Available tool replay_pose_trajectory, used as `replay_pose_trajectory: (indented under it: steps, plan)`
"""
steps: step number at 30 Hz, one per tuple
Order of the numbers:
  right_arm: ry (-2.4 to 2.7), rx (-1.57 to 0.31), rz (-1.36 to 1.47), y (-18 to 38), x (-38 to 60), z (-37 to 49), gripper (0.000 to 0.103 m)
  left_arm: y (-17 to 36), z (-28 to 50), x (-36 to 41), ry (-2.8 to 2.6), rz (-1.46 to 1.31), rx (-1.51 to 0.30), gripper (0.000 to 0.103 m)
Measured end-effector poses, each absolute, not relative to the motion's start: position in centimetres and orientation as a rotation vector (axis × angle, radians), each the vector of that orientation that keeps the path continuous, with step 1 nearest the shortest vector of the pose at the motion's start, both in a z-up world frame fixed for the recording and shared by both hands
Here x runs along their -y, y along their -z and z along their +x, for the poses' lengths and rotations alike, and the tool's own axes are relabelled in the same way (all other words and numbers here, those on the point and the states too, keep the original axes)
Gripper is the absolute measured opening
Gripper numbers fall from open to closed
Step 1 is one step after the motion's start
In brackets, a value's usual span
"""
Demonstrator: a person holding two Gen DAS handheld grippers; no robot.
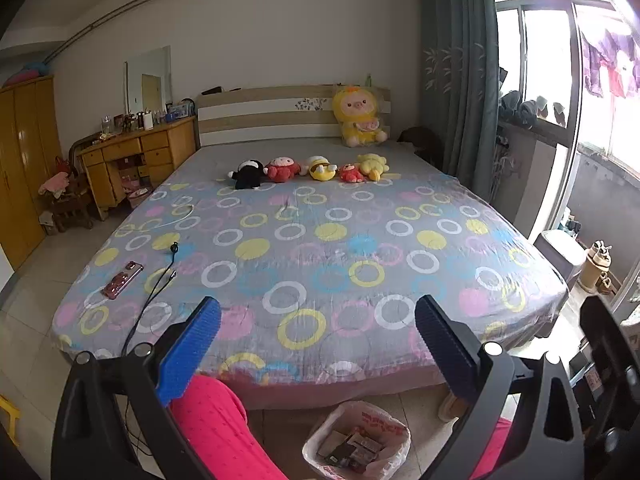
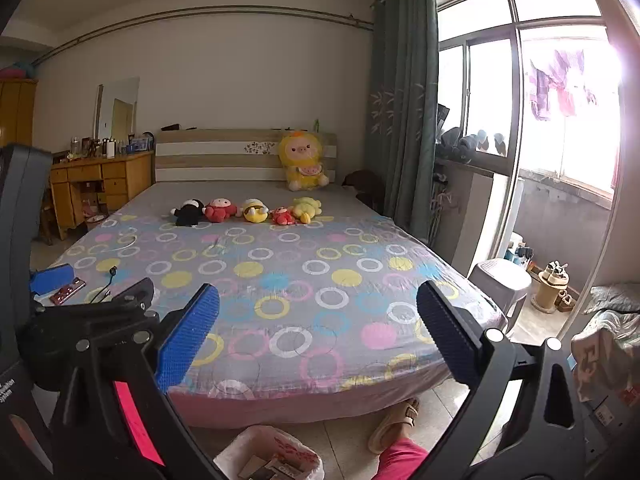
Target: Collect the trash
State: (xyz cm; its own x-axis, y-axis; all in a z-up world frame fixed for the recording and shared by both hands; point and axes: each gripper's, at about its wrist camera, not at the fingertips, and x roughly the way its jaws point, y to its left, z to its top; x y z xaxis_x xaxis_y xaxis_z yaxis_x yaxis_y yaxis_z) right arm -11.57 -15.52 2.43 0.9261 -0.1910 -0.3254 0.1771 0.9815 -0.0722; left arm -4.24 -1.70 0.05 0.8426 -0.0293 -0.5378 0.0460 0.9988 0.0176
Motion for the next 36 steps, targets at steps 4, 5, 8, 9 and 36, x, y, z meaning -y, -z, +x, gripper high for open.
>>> replay_pose_trajectory:
  steps: [4, 5, 8, 9, 36]
  plan:
    - [0.175, -0.348, -0.025, -2.29, 15.56, -11.67, 0.096, -0.30, -4.43, 1.58, 0.051, 0.021, -0.557, 0.095]
    - [0.171, -0.350, -0.022, -2.29, 15.60, -11.67, 0.096, -0.24, -4.45, 1.57, 0.049, 0.023, -0.555, 0.095]
    - [0.173, -0.352, -0.022, -2.25, 15.60, -11.70, 0.096, -0.27, -4.55, 1.66, 0.039, 0.030, -0.552, 0.095]
    - [0.172, -0.354, -0.020, -2.22, 15.65, -11.66, 0.096, -0.26, -4.61, 1.61, 0.030, 0.027, -0.553, 0.095]
    - [0.177, -0.364, 0.003, -1.85, 15.45, -11.81, 0.096, 0.02, -4.50, 1.84, 0.001, 0.063, -0.563, 0.095]
